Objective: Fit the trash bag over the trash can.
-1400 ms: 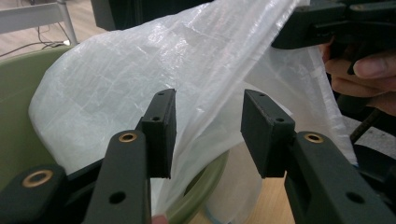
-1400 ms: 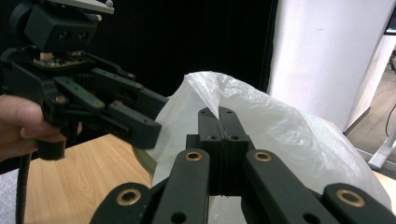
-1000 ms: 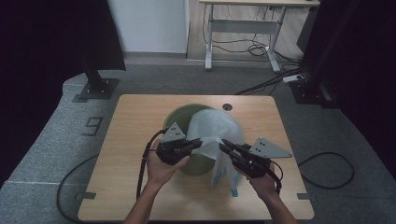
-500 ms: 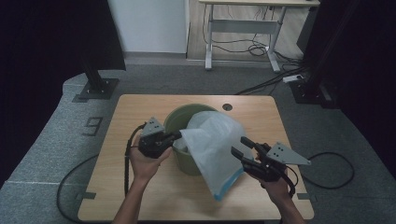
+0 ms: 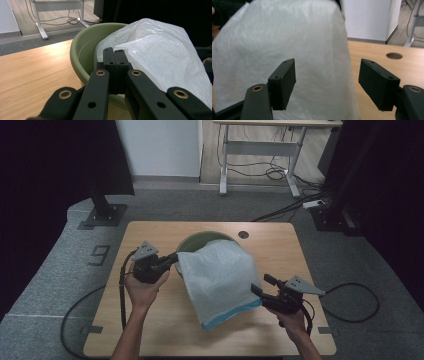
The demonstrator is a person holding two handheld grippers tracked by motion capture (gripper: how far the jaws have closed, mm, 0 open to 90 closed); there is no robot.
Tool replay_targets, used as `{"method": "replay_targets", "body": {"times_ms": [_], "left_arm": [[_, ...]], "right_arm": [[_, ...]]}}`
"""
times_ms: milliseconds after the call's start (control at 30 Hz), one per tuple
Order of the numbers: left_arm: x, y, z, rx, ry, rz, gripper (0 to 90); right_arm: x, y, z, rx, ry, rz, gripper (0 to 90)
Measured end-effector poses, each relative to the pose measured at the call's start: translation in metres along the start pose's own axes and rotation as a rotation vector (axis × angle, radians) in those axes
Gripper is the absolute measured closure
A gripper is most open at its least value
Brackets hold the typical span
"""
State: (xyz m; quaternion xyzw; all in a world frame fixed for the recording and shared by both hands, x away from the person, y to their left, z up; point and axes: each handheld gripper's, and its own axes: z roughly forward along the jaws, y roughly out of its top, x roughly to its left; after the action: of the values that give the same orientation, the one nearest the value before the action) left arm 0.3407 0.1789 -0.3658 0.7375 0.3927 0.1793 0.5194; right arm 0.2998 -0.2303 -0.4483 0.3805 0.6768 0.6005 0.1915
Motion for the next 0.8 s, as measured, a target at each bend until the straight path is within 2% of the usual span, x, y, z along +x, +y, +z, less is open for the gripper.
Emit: {"method": "replay_targets", "body": {"times_ms": [100, 200, 300, 367, 433, 600, 800], "left_arm": [[0.001, 0.0, 0.001, 0.001, -0.002, -0.004, 89.9], [0.002, -0.001, 0.003, 0.002, -0.013, -0.012, 89.9], [0.002, 0.0, 0.006, 0.004, -0.022, -0.015, 89.9], [0.001, 0.001, 0.009, 0.008, -0.028, -0.01, 89.9], [0.0, 0.003, 0.012, 0.01, -0.034, -0.01, 89.9], [-0.004, 0.007, 0.025, 0.014, -0.054, -0.004, 89.8], [-0.01, 0.004, 0.034, 0.033, -0.071, 0.007, 89.6]], "right_arm": [[0.001, -0.007, 0.005, 0.021, 0.013, 0.004, 29.8], [0.001, -0.013, 0.012, 0.041, 0.016, 0.005, 39.1], [0.0, -0.016, 0.017, 0.043, 0.019, -0.002, 66.6], [-0.001, -0.014, 0.017, 0.032, 0.016, -0.018, 79.1], [-0.001, -0.008, 0.013, 0.007, 0.011, -0.031, 86.9], [-0.009, 0.019, -0.006, -0.067, -0.009, -0.037, 88.3], [-0.012, 0.045, -0.017, -0.125, -0.018, -0.032, 88.3]]}}
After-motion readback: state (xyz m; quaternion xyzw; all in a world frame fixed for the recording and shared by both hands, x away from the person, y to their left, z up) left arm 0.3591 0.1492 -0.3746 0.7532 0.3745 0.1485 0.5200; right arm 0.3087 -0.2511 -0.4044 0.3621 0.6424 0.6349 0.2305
